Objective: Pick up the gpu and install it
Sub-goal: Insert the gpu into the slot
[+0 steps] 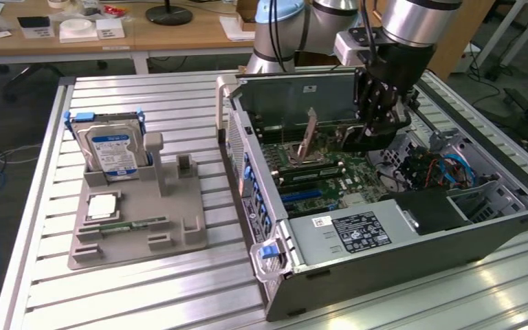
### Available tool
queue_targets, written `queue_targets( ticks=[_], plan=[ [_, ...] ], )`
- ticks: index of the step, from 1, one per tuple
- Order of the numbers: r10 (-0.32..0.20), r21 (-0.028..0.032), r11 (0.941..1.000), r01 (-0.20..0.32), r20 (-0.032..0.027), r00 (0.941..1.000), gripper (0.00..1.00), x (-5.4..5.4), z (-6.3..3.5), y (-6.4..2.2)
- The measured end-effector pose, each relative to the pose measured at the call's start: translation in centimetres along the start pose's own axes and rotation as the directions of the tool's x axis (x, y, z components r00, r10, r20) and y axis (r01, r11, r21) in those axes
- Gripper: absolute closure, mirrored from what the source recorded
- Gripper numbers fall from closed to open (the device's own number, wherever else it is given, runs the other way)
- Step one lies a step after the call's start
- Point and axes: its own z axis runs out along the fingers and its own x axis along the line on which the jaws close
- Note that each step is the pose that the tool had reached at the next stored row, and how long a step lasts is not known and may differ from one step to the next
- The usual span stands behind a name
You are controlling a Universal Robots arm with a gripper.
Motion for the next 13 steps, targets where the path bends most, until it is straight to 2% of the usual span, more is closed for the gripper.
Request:
queue_targets(
  ticks=[4,13],
  plan=[
    [0.000,0.0000,1.0000,0.000,0.0003,1.0000,0.73,0.0,0.07,0.00],
    [-0.001,0.0000,1.0000,0.001,0.0002,1.0000,0.73,0.1,1.68,0.58]
  ],
)
